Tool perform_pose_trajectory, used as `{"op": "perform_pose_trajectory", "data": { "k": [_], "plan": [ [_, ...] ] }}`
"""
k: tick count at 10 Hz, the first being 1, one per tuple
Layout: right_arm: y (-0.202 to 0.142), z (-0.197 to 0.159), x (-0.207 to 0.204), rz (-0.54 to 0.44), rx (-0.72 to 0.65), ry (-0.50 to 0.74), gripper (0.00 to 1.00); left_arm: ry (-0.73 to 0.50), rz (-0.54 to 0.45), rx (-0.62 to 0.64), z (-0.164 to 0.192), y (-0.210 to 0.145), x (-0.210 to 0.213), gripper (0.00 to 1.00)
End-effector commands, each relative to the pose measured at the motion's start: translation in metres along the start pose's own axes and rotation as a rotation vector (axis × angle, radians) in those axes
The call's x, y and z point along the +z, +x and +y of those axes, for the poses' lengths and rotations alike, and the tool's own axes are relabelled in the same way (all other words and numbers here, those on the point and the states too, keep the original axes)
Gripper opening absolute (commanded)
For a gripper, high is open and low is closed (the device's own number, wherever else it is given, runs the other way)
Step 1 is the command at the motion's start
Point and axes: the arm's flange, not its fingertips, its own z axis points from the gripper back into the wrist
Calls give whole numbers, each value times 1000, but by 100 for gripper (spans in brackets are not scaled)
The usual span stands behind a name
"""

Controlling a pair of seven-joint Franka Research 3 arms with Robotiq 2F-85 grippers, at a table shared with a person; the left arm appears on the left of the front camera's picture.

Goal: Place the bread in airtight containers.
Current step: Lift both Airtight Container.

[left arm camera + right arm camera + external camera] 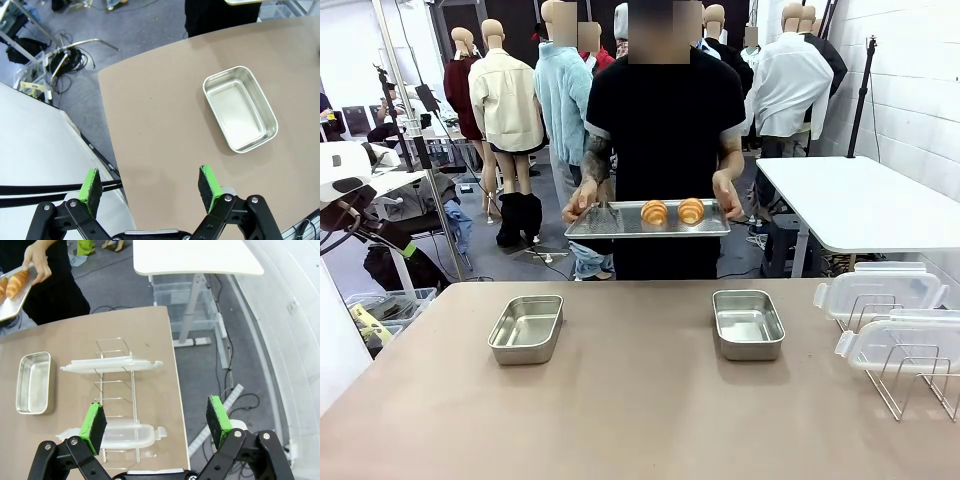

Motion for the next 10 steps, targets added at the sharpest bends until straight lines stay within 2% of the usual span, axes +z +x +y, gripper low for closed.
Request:
{"op": "perform_pose_trajectory", "data": {
  "k": [1, 10],
  "plan": [
    [0, 1, 0, 1, -18, 3, 100, 5, -3, -4, 1, -1, 1, 100],
    [0, 1, 0, 1, -18, 3, 100, 5, -3, -4, 1, -1, 1, 100]
  ]
}}
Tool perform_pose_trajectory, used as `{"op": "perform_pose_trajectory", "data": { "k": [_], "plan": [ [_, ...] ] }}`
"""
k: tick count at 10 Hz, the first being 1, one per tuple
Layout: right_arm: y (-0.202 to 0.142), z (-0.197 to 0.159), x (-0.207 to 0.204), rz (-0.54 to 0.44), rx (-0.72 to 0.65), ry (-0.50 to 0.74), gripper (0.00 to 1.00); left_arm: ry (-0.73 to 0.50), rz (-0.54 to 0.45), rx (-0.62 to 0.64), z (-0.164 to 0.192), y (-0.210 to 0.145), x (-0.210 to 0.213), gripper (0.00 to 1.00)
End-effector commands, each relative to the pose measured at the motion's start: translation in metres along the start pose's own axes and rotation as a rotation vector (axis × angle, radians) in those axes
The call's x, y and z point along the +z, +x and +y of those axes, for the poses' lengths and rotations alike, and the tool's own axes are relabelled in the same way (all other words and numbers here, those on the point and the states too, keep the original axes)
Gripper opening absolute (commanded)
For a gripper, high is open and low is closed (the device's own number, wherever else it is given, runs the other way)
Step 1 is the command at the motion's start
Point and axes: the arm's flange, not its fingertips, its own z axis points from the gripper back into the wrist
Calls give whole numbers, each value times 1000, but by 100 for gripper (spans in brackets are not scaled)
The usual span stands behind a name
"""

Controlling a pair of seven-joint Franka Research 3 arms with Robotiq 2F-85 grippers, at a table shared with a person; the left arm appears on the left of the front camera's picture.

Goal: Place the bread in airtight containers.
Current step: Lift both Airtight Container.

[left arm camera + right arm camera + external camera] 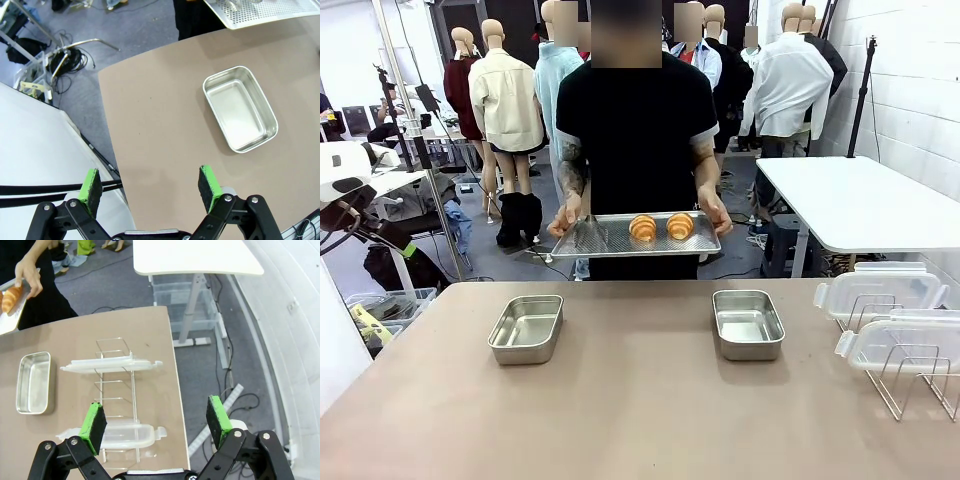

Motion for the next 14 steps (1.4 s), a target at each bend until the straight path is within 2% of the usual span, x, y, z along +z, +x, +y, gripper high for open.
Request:
{"op": "perform_pose_trajectory", "data": {
  "k": [1, 9, 10, 11, 12, 13, 14],
  "plan": [
    [0, 1, 0, 1, -18, 3, 100, 5, -3, -4, 1, -1, 1, 100],
    [0, 0, 0, 0, 0, 0, 100, 0, 0, 0, 0, 0, 0, 100],
    [32, 28, 1, 88, 17, -78, 100, 20, -33, 43, -20, 11, 5, 100],
    [59, 56, 6, 126, 13, -115, 100, -20, -86, 44, -37, 21, 12, 100],
    [79, 91, 17, 149, 31, -155, 100, -34, -83, 22, -57, 27, 16, 100],
    [94, 128, 25, 182, 122, -93, 100, -45, -79, -4, -78, 32, 17, 100],
    [110, 170, 24, 258, 165, -87, 100, 8, -35, 36, -94, 43, 3, 100]
  ]
}}
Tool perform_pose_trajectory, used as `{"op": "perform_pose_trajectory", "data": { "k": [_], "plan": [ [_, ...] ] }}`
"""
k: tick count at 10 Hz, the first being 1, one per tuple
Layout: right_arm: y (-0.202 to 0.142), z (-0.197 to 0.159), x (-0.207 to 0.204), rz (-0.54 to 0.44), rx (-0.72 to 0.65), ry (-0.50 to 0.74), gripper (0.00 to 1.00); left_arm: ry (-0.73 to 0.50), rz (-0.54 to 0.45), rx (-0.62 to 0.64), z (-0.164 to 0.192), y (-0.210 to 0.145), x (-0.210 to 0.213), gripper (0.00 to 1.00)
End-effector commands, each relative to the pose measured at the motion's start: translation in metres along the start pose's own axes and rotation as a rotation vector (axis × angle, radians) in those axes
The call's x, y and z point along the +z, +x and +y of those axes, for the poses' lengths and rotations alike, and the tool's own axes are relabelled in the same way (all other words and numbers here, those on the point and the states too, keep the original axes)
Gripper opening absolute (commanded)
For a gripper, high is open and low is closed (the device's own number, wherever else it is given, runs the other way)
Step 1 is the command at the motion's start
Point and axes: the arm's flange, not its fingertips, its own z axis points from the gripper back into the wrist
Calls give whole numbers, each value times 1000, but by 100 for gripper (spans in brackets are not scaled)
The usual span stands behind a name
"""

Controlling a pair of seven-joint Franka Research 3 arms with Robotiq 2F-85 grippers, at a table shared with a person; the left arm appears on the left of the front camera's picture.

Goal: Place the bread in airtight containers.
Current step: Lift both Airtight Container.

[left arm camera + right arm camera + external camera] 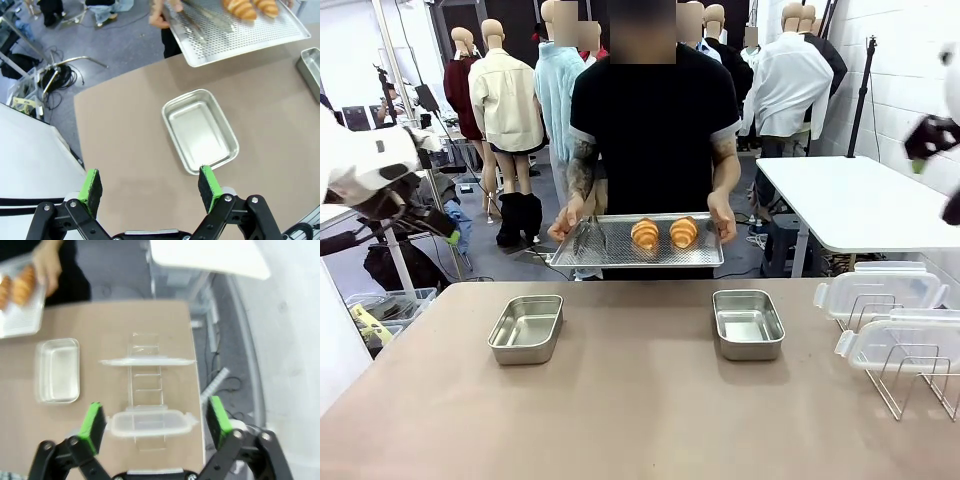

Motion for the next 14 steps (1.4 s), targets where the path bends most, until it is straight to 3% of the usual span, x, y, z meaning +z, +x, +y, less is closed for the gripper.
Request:
{"op": "perform_pose_trajectory", "data": {
  "k": [1, 2, 4, 5, 7, 8, 9, 11, 14],
  "plan": [
    [39, 56, -10, 198, 55, -17, 100, 42, 81, 45, -13, 13, -26, 100],
    [45, 90, -36, 288, 65, -81, 100, 55, 119, 38, -14, 16, -42, 100],
    [43, 116, -100, 370, 74, -61, 100, 42, 172, 92, -2, 16, -72, 100],
    [39, 125, -132, 415, -55, -14, 100, 20, 183, 123, 7, 12, -89, 100],
    [19, 144, -160, 350, 24, 58, 100, -66, 222, 166, 18, -1, -116, 100],
    [12, 147, -168, 370, 58, 77, 100, -204, 230, 148, 23, -5, -131, 100],
    [25, 137, -168, 400, 25, 12, 100, -13, 222, 135, 15, -5, -110, 100],
    [25, 137, -168, 400, 25, 12, 100, -13, 222, 135, 15, -5, -110, 100],
    [35, 161, -213, 442, 51, 72, 100, -149, 293, 154, 21, -11, -170, 100]
  ]
}}
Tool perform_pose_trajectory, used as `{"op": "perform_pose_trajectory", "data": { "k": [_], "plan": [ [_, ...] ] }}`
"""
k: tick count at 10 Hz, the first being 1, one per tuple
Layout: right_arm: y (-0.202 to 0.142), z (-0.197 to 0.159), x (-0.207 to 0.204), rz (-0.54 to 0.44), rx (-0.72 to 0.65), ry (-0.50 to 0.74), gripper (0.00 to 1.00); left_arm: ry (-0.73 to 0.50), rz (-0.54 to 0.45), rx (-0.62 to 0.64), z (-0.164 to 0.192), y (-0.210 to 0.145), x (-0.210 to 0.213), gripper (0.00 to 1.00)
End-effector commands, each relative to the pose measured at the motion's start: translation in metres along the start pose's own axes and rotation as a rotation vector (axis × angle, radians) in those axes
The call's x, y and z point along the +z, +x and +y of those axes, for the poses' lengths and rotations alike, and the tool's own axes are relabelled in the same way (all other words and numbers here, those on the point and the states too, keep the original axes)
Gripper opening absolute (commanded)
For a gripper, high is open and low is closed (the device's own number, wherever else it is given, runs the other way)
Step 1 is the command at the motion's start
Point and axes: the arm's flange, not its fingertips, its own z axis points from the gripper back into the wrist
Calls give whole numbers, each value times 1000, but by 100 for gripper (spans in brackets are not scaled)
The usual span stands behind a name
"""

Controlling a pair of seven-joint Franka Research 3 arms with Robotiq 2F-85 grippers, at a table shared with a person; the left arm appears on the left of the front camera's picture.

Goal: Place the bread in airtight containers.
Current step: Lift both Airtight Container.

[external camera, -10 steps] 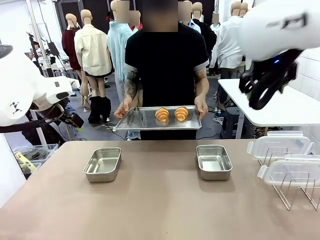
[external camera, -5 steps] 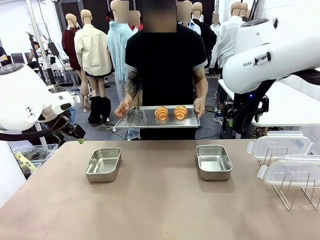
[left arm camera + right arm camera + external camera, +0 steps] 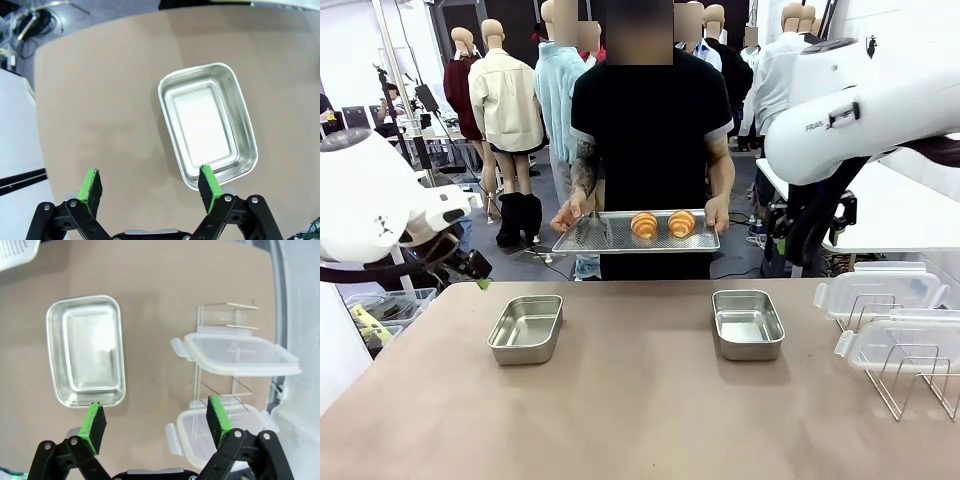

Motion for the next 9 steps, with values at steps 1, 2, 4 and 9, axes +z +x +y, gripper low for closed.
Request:
{"op": "perform_pose_trajectory", "data": {
  "k": [1, 2, 4, 9],
  "plan": [
    [26, 17, -37, 68, 38, 46, 100, -57, 74, -27, 6, 10, -41, 100],
    [25, 21, -51, 86, 48, 75, 100, -52, 94, -25, 4, 10, -51, 100],
    [33, 25, -81, 109, 80, 114, 100, -79, 112, -27, 12, 19, -71, 100],
    [35, 19, -148, 168, 141, 189, 100, -107, 202, 18, 18, 26, -116, 100]
  ]
}}
